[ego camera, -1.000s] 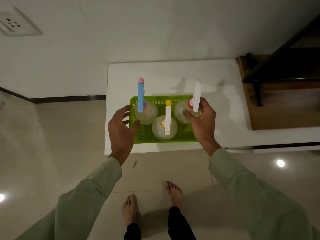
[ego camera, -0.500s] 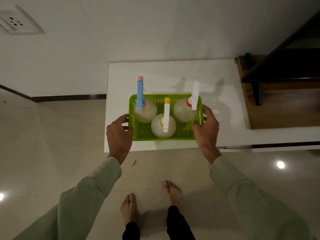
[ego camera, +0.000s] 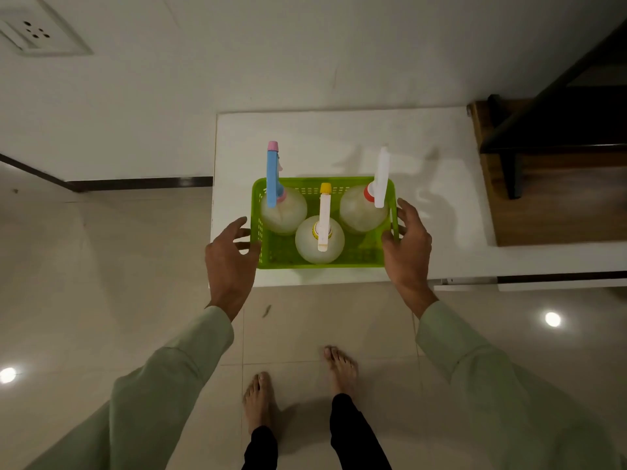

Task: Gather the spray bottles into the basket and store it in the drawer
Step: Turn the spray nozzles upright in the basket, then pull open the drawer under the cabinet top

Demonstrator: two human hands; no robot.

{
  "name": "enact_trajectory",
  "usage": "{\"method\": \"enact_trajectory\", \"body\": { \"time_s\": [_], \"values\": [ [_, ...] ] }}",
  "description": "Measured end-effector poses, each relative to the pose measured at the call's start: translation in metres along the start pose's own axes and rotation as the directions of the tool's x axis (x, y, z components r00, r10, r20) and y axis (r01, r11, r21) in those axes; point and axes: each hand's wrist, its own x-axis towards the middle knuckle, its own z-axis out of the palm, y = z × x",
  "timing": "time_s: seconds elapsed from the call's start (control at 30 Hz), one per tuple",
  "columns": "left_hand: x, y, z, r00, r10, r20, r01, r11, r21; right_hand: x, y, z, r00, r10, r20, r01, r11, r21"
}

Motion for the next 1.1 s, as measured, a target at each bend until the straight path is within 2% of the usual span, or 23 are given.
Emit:
{"method": "enact_trajectory", "body": {
  "time_s": [0.07, 0.17, 0.23, 0.3, 0.33, 0.4, 0.5, 0.6, 0.67, 0.93, 1.1],
  "values": [
    [-0.006, -0.003, -0.004, 0.999, -0.022, -0.034, 0.019, 0.997, -0.078, -0.008, 0.003, -0.001, 0.999, 0.005, -0.038, -0.001, 0.995, 0.098],
    [-0.025, -0.016, -0.009, 0.982, -0.076, -0.17, 0.046, 0.983, -0.176, -0.035, 0.015, -0.002, 0.959, 0.025, -0.281, 0.032, 0.98, 0.196],
    [-0.04, -0.031, -0.009, 0.958, -0.168, -0.232, 0.113, 0.967, -0.23, -0.059, 0.031, 0.001, 0.893, 0.12, -0.434, -0.016, 0.972, 0.236],
    [-0.055, -0.05, -0.008, 0.935, -0.291, -0.203, 0.23, 0.933, -0.277, -0.084, 0.048, 0.012, 0.842, 0.289, -0.456, -0.156, 0.939, 0.307],
    [-0.062, -0.059, -0.007, 0.921, -0.357, -0.157, 0.3, 0.906, -0.298, -0.096, 0.056, 0.02, 0.822, 0.396, -0.41, -0.253, 0.898, 0.361],
    [-0.07, -0.074, -0.003, 0.883, -0.468, -0.034, 0.427, 0.832, -0.355, -0.112, 0.071, 0.035, 0.775, 0.589, -0.23, -0.446, 0.767, 0.462],
    [-0.074, -0.093, 0.004, 0.79, -0.6, 0.128, 0.588, 0.68, -0.438, -0.125, 0.084, 0.053, 0.686, 0.728, 0.02, -0.598, 0.547, 0.586],
    [-0.073, -0.112, 0.012, 0.697, -0.668, 0.26, 0.687, 0.518, -0.51, -0.122, 0.093, 0.066, 0.64, 0.752, 0.156, -0.654, 0.427, 0.625],
    [-0.071, -0.125, 0.022, 0.663, -0.675, 0.323, 0.722, 0.465, -0.512, -0.116, 0.103, 0.076, 0.629, 0.746, 0.218, -0.674, 0.385, 0.63],
    [-0.063, -0.164, 0.075, 0.607, -0.686, 0.402, 0.756, 0.342, -0.558, -0.084, 0.155, 0.112, 0.625, 0.714, 0.314, -0.688, 0.316, 0.653],
    [-0.049, -0.194, 0.109, 0.581, -0.67, 0.462, 0.747, 0.213, -0.629, -0.06, 0.192, 0.135, 0.603, 0.705, 0.373, -0.673, 0.198, 0.712]
  ]
}}
